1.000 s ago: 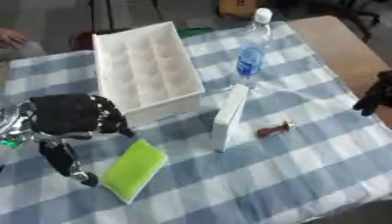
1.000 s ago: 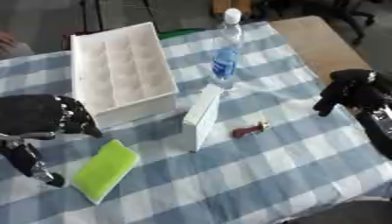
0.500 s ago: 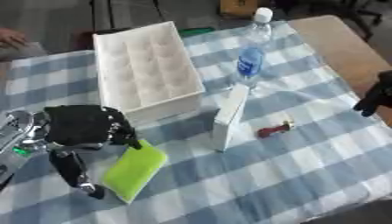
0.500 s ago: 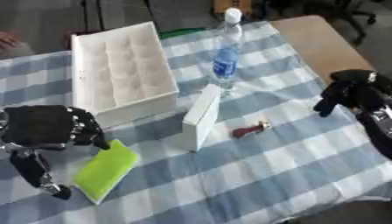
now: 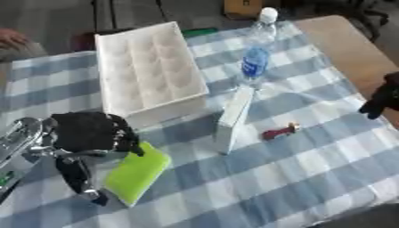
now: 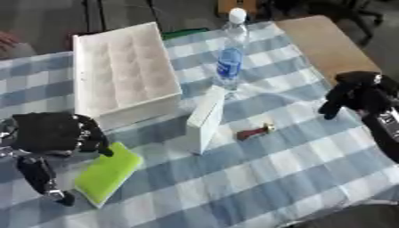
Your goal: Pick up objects on the table and place them in the box.
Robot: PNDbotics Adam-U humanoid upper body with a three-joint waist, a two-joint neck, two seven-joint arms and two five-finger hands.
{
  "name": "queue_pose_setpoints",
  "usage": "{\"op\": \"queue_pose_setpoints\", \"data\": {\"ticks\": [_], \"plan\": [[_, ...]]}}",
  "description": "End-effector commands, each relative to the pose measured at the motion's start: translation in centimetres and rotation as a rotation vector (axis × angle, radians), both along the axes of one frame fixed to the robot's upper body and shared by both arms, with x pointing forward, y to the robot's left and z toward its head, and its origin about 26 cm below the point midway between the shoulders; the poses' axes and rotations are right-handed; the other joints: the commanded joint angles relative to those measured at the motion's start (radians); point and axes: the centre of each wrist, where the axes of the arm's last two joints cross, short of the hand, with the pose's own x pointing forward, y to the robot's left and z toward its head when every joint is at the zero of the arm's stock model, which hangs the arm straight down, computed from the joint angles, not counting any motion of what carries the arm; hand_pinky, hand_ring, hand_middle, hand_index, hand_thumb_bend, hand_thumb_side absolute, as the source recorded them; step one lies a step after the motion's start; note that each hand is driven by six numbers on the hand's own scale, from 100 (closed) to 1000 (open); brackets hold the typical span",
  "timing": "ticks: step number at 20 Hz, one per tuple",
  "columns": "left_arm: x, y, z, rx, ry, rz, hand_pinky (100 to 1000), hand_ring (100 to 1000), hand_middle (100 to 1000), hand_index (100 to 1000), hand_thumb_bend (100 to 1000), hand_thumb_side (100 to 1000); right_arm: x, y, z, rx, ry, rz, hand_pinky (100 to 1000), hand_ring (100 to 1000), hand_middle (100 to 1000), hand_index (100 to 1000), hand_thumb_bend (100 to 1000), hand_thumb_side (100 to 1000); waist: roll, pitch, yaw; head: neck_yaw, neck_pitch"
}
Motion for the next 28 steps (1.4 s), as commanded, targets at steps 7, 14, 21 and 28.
{"op": "queue_pose_setpoints", "data": {"ticks": [7, 14, 21, 28], "plan": [[1.3, -0.2, 0.0, 0.285, 0.042, -0.124, 785, 756, 714, 874, 840, 556, -0.1, 0.2, 1.0, -0.016, -0.034, 0.018, 585, 498, 596, 810, 100, 690, -0.006, -0.007, -0.008, 0.008, 0.001], [2.2, 0.2, -1.0, 0.293, 0.064, -0.086, 776, 750, 701, 849, 788, 524, 0.0, 0.3, 1.1, -0.015, -0.033, 0.025, 585, 498, 596, 810, 100, 692, -0.004, -0.005, -0.016, 0.009, 0.0], [2.9, 0.9, -1.9, 0.271, 0.083, -0.053, 748, 709, 630, 754, 364, 327, 0.0, 0.3, 1.1, -0.015, -0.032, 0.028, 585, 498, 596, 810, 100, 692, -0.003, -0.005, -0.018, 0.01, 0.001], [3.2, 2.0, -2.0, 0.219, 0.088, -0.031, 712, 637, 543, 641, 135, 289, 0.0, 0.3, 1.1, -0.014, -0.033, 0.028, 585, 498, 597, 810, 100, 690, -0.006, -0.006, -0.013, 0.006, 0.001]]}}
